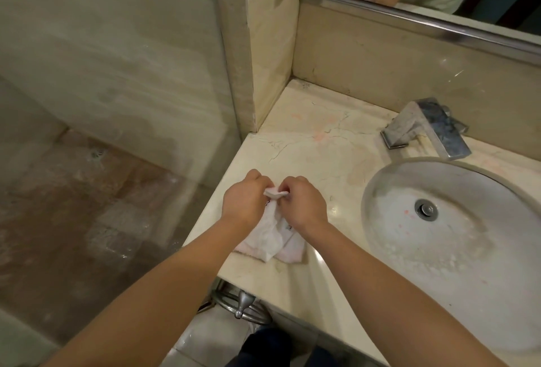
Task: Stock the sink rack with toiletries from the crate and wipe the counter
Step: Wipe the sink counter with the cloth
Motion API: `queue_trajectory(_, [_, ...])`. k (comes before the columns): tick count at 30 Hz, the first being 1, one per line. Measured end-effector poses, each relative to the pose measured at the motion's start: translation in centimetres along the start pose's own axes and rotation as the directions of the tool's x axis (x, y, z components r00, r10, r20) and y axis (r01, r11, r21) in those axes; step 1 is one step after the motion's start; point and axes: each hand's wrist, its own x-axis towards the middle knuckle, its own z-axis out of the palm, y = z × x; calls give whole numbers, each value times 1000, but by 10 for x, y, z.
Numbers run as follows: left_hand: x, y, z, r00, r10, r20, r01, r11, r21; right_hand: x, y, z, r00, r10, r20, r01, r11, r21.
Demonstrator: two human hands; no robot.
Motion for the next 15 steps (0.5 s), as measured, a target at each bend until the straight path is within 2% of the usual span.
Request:
queue_trajectory(10, [66, 47, 23, 995, 78, -59, -81, 996, -43, 47, 38, -30, 979, 89, -184, -75, 994, 81])
queue_trajectory(15, [99, 56, 30, 991, 74, -108, -82, 994, -73, 82, 44, -40, 971, 76, -228, -57, 994, 89])
